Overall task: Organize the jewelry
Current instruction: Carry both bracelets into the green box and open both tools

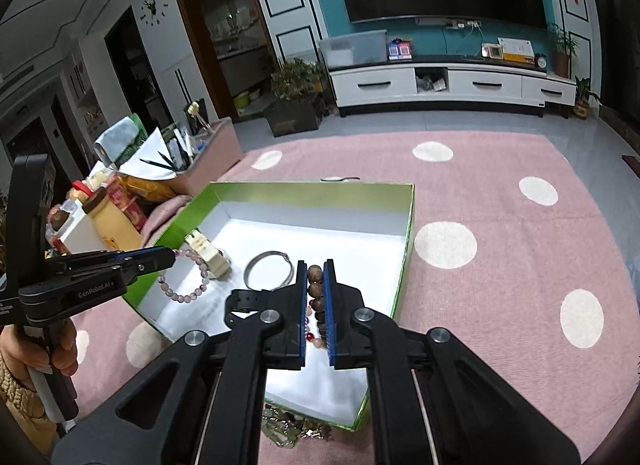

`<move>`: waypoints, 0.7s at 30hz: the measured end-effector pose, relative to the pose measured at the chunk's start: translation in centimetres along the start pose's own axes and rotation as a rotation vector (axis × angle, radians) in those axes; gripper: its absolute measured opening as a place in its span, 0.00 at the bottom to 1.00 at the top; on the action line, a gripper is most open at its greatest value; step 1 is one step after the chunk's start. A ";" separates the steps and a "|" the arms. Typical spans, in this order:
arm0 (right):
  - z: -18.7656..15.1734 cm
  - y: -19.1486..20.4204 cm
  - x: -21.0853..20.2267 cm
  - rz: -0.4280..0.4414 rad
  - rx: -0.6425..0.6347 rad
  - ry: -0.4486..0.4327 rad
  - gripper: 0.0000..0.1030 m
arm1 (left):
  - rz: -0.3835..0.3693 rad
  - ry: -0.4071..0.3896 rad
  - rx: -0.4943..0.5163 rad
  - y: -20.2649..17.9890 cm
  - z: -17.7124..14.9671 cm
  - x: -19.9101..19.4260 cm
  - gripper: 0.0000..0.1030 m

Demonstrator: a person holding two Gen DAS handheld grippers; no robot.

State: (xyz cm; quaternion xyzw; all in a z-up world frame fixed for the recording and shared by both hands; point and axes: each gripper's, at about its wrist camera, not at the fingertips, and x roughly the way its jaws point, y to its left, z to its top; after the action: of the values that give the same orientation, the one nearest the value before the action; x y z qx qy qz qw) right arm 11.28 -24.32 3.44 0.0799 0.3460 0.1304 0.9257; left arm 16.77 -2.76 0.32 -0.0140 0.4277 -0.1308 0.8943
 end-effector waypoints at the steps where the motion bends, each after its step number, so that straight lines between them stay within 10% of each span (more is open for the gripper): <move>1: 0.0 0.0 0.2 -0.001 0.001 0.005 0.07 | 0.002 0.003 -0.001 0.1 0.0 0.2 0.07; 7: -0.3 -0.2 0.6 -0.005 0.014 0.019 0.15 | -0.004 0.017 -0.007 0.3 0.0 0.6 0.08; 21: -1.3 -2.2 -4.2 -0.020 0.073 -0.053 0.26 | 0.020 -0.047 -0.015 1.2 -0.8 -3.0 0.46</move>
State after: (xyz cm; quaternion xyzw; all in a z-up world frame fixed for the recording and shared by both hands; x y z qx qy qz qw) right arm 7.82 -27.57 4.58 0.1134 0.3268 0.1061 0.9322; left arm 14.60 -0.83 1.92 -0.0194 0.4078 -0.1183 0.9052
